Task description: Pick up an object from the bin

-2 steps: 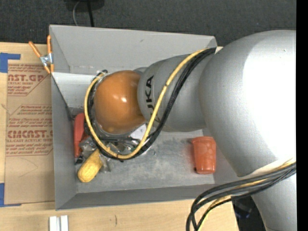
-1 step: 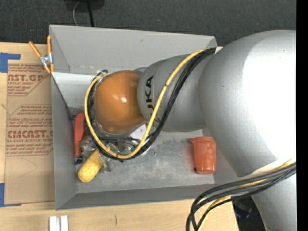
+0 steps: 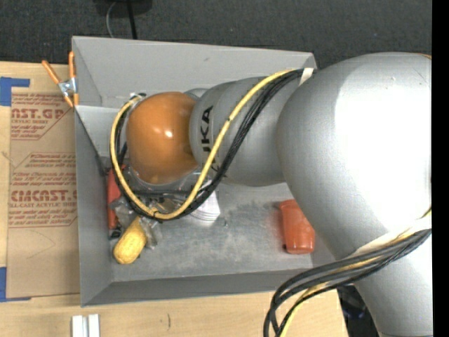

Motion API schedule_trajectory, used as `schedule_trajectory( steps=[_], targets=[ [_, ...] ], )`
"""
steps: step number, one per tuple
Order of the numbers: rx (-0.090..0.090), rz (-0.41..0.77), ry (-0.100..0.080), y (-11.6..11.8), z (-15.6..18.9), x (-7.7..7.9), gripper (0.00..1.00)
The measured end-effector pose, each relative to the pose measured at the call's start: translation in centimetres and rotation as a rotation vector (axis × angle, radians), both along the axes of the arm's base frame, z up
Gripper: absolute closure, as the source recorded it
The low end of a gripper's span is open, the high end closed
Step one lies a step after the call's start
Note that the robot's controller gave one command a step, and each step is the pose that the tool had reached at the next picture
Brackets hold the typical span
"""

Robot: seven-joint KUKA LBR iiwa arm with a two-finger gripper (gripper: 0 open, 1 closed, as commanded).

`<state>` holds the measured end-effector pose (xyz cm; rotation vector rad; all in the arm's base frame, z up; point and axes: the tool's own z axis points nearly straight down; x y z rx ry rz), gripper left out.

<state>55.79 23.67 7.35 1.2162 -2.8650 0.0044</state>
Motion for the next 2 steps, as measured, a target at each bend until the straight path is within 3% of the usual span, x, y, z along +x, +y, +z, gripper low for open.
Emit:
schedule_trajectory(
  steps=[1, 2],
  targets=[
    [0.015, 0.010, -0.023, 0.7, 0.1, 1.9, 1.00],
    [0.005, 0.052, 0.000, 0.2, 2.7, -0.7, 1.00]
  ],
)
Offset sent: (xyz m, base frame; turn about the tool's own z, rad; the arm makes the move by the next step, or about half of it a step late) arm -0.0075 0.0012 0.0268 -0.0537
